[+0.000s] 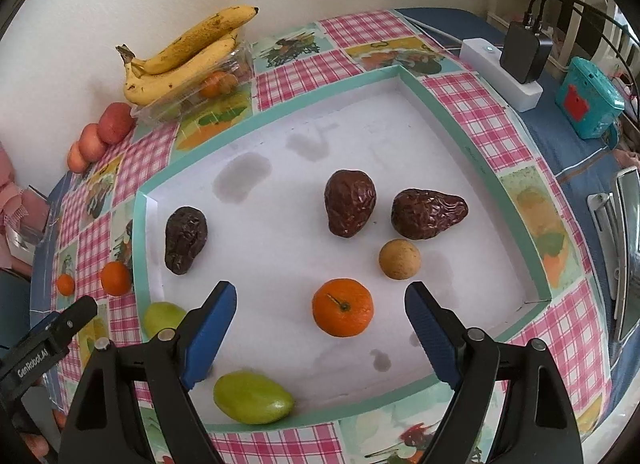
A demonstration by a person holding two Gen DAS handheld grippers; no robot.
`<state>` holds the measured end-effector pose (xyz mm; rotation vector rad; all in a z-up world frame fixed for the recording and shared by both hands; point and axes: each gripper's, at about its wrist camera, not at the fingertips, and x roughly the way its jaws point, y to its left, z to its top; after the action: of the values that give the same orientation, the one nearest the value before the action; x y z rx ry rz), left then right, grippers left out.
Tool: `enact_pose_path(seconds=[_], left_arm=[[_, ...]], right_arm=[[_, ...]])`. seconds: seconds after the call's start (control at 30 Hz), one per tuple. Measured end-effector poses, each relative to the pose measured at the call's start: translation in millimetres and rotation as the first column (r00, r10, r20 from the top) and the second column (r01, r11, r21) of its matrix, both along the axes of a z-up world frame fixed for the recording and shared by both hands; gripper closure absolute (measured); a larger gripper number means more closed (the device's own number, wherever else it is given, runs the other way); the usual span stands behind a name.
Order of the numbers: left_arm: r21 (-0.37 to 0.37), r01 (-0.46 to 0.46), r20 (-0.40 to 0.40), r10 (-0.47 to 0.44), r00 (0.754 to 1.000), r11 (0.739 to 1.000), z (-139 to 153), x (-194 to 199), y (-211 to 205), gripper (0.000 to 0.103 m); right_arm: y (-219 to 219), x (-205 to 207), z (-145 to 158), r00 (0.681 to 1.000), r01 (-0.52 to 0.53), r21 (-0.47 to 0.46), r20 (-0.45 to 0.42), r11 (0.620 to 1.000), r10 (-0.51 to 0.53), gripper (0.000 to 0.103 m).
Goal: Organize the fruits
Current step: 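Move both tools back toward the loose mandarins on the tablecloth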
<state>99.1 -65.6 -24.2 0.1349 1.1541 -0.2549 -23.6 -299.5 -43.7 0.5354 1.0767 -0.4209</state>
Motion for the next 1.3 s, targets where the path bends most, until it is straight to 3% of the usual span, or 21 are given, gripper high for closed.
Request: enact_pose_path(seconds=[0.33,0.57,0.77,0.97,1.3], left_arm=[[-0.122,-0.031,-0.039,0.026,0.999,0.992,-5,25,20,0.000],[-0.186,-0.031,-0.059,0.021,0.998,0.982,-4,48,32,0.000],[-0.123,-0.065,-0.058,0.059,0.997,0.990,-3,66,55,0.000],[-0.157,-0.094,-0.048,0.087,0.995,0.983,6,80,79,0.000],[-0.100,-0.165,0.015,0.168,0.986,0.981,19,93,126,0.000]], right_arm=[[6,8,7,0.999,0.016,-0.030,0.029,0.999,-0.015,0.016],[11,23,7,0.999,0.000,0.000,0.047,1.000,0.000,0.016],[17,39,18,0.998,0.009,-0.006,0.069,1.000,-0.008,0.016],[34,64,35,0.996,-0.013,-0.026,0.087,1.000,0.016,0.016],[84,104,57,0.983,-0.124,-0.049,0.131,0.991,0.130,0.016]])
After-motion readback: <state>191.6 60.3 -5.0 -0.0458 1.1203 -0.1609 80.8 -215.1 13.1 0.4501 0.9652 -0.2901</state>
